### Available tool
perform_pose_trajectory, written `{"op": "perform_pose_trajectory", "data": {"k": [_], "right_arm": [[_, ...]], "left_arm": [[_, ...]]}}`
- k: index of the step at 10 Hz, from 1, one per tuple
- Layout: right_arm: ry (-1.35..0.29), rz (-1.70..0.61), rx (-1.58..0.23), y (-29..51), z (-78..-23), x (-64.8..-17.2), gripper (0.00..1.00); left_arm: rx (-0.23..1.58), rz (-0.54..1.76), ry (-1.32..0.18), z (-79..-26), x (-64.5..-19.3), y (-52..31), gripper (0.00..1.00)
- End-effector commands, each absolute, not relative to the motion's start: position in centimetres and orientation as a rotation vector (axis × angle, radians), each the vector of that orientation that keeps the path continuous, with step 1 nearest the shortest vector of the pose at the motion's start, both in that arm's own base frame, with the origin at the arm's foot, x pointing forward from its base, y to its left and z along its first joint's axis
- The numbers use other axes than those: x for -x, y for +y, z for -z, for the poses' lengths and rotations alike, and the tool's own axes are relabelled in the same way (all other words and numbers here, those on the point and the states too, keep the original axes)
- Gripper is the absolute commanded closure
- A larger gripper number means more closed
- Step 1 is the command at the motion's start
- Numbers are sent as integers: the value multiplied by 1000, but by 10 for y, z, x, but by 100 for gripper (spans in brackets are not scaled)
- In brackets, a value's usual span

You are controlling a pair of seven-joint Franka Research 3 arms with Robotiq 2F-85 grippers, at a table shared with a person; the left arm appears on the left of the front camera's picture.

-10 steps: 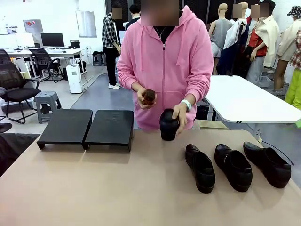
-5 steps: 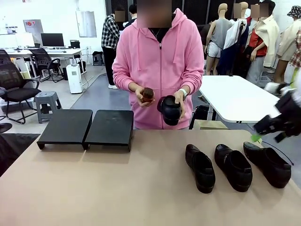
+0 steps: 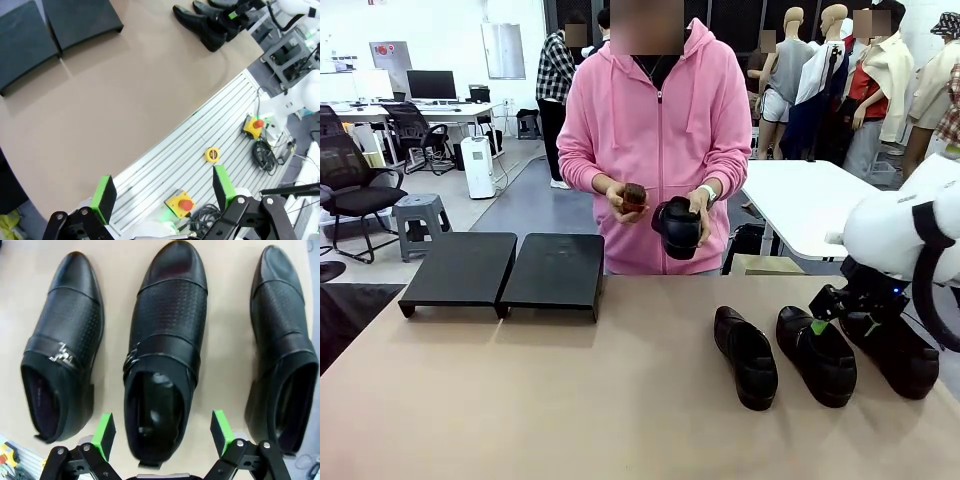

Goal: Organize the shoes by placing them on the stand.
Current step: Pick up one Shoe and place it in the middle of the table.

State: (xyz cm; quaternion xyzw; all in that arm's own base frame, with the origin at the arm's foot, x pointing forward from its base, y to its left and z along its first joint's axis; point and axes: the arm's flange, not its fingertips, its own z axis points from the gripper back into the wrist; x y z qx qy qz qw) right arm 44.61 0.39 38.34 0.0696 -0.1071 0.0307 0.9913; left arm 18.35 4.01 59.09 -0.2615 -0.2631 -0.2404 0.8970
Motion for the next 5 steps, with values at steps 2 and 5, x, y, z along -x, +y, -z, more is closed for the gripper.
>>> {"op": "perform_pose_trajectory", "data": {"k": [2,5], "right_arm": [[-234,-46,-128,-4,-355,-476,0],[-188,-34,-137,-11,-345,-477,0]], "left_arm": [[557,518,-549,-592,-183,43,0],[557,518,-549,-592,-183,43,0]]}}
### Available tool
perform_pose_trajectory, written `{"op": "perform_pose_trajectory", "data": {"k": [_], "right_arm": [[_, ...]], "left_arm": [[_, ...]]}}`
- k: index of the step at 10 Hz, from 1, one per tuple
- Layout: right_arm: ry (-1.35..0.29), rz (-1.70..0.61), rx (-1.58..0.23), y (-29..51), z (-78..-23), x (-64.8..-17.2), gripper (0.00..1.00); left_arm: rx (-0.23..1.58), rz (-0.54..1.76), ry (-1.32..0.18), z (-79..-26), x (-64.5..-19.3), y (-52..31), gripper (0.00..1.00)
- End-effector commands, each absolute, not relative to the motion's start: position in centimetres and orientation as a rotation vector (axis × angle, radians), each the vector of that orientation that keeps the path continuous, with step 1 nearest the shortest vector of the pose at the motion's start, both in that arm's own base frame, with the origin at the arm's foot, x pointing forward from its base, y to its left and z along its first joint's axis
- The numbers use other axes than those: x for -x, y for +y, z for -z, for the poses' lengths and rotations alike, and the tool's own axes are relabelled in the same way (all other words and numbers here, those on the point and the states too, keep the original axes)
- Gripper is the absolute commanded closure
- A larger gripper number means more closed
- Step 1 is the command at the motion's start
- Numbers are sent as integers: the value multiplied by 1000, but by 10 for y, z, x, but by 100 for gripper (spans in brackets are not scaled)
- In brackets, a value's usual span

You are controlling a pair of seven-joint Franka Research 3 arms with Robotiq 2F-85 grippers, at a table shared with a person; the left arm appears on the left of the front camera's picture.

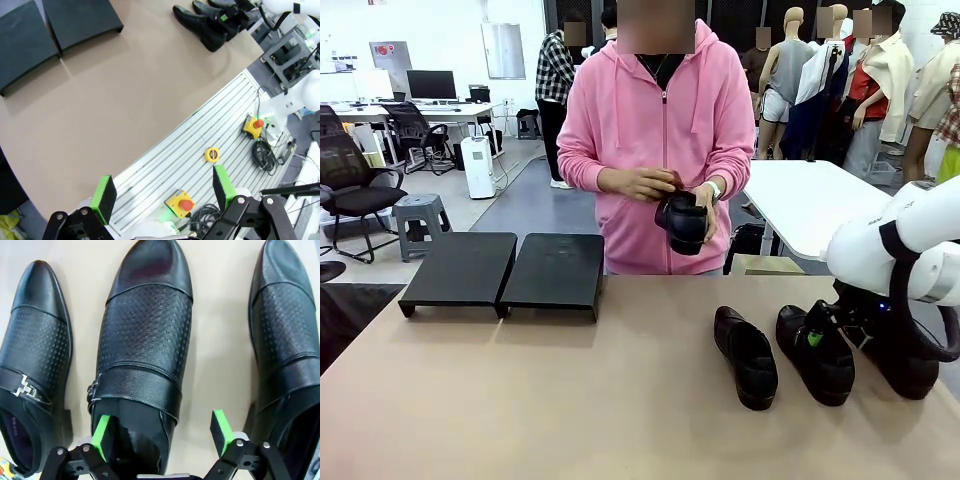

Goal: Organize the shoes by placing them on the stand.
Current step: Pick up one Shoe and place it in the middle of the table.

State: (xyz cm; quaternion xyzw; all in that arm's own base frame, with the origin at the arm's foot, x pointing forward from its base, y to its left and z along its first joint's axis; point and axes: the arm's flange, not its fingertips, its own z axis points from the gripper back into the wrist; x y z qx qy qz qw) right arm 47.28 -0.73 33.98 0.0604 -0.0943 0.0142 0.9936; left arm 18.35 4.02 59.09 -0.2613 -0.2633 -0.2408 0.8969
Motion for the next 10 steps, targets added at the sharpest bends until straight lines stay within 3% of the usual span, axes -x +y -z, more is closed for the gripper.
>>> {"op": "perform_pose_trajectory", "data": {"k": [1,2,10], "right_arm": [[-168,-29,-153,-11,-343,-476,56],[-159,-18,-154,-12,-341,-476,100],[-109,-2,-168,-10,-355,-470,100]], "left_arm": [[557,518,-549,-592,-183,43,0],[557,518,-549,-592,-183,43,0],[557,518,-549,-592,-183,43,0]]}}
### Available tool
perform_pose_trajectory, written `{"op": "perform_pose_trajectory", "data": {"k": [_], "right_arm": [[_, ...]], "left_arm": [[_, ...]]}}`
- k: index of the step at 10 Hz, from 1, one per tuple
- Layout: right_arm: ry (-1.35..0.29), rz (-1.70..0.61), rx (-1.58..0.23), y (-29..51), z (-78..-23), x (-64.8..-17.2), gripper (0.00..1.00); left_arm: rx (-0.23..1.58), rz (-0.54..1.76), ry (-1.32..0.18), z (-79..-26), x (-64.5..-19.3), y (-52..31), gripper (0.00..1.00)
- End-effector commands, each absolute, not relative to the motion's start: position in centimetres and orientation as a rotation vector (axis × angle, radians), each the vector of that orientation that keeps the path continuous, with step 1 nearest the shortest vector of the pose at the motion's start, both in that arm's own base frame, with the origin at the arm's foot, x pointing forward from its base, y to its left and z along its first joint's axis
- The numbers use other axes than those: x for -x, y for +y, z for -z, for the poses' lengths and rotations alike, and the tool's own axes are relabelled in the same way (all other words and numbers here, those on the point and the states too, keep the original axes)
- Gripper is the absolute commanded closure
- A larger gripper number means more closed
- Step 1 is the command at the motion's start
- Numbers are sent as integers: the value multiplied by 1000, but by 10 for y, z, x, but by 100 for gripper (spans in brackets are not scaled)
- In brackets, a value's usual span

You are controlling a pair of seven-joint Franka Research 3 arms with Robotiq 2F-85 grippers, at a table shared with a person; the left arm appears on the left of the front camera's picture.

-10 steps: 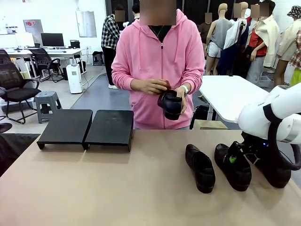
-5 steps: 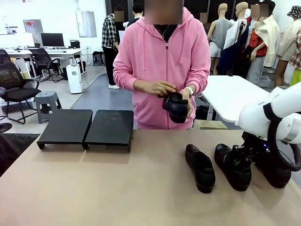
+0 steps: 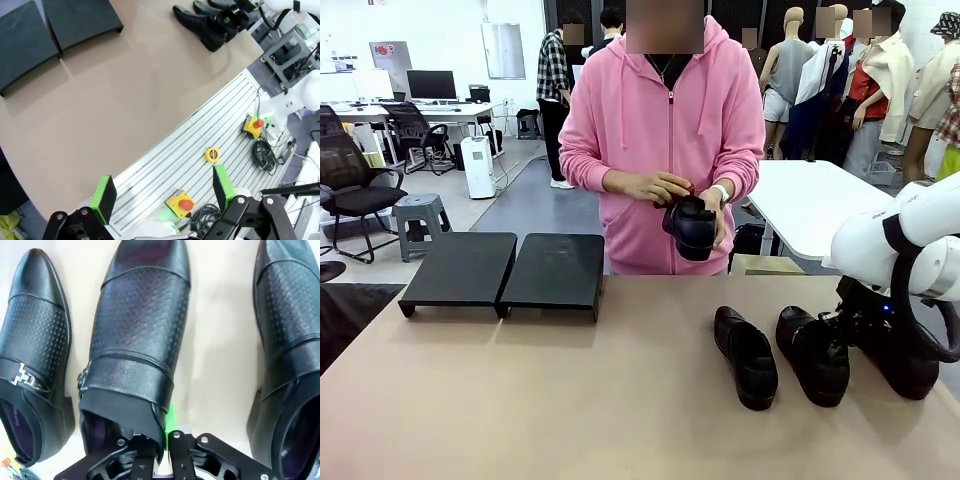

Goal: Organize the shoes by placing them on the stand.
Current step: Pick up one Shoe and place it in the middle of the table.

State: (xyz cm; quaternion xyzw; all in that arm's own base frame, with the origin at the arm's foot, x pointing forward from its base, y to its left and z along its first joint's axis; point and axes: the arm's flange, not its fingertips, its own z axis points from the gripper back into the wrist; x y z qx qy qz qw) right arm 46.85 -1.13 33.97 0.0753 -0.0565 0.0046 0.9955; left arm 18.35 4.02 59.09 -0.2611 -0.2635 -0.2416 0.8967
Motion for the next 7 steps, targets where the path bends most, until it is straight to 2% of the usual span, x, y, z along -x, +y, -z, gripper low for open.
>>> {"op": "perform_pose_trajectory", "data": {"k": [1,3,5,7], "right_arm": [[-93,-12,-168,-10,-367,-465,100],[-75,4,-250,-24,-427,-434,100],[-121,119,-342,-46,-521,-361,100],[-255,152,-343,-56,-568,-290,100]], "left_arm": [[557,518,-549,-592,-183,43,0],[557,518,-549,-592,-183,43,0],[557,518,-549,-592,-183,43,0],[557,518,-549,-592,-183,43,0]]}}
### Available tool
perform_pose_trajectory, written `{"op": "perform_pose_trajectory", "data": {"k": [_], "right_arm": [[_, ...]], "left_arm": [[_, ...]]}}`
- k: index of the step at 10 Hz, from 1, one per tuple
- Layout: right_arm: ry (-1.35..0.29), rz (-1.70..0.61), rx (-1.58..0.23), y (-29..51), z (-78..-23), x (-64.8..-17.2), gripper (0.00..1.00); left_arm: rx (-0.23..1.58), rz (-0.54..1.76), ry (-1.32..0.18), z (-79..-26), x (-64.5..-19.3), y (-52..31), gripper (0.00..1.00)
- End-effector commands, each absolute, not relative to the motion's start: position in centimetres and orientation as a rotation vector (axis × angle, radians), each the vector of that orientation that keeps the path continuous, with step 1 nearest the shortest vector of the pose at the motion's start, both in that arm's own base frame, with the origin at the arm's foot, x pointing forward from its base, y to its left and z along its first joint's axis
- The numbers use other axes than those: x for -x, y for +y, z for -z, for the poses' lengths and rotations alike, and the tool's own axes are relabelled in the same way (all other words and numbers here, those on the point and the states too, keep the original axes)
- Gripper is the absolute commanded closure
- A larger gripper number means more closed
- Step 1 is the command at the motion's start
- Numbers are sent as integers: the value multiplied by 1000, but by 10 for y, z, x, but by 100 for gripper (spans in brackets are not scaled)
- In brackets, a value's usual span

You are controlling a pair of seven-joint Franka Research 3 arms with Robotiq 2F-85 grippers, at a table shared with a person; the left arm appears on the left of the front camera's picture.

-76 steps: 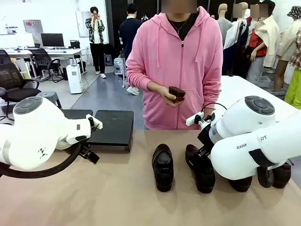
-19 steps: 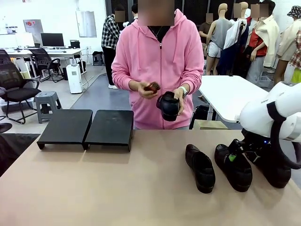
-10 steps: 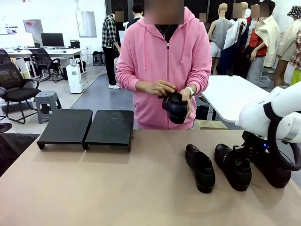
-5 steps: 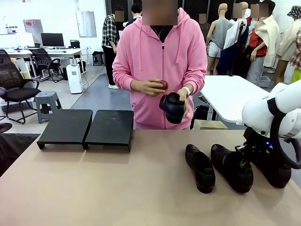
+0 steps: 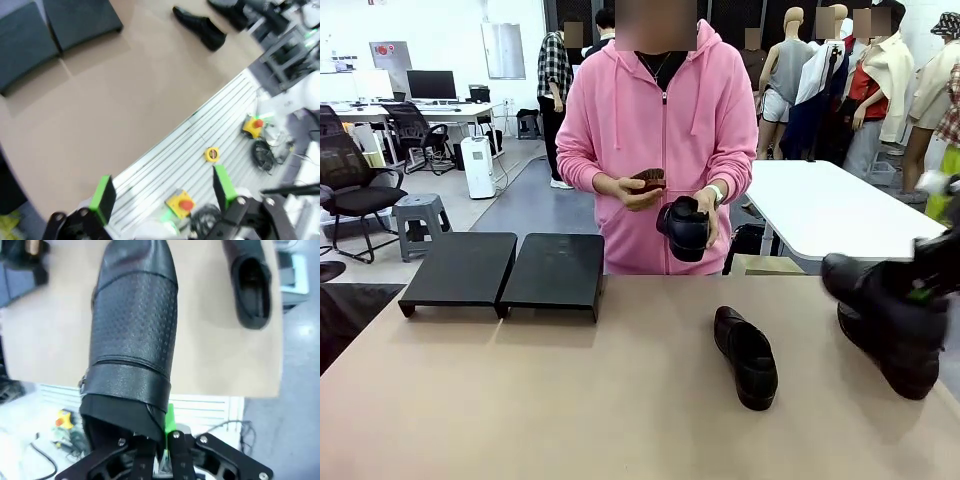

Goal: Organize the shoes by placing them on the stand.
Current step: Pick up one Shoe and place it in the middle of the table.

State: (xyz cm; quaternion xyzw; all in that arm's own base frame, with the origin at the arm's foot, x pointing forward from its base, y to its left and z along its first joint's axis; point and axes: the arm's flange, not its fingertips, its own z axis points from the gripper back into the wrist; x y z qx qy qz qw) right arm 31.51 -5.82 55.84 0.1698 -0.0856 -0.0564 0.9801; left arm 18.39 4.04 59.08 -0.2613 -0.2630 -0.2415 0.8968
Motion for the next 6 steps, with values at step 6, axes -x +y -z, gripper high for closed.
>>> {"op": "perform_pose_trajectory", "data": {"k": [6], "right_arm": [[-264,75,-309,-33,-583,-273,100]], "left_arm": [[557,518,-549,-592,-183,43,0]]}}
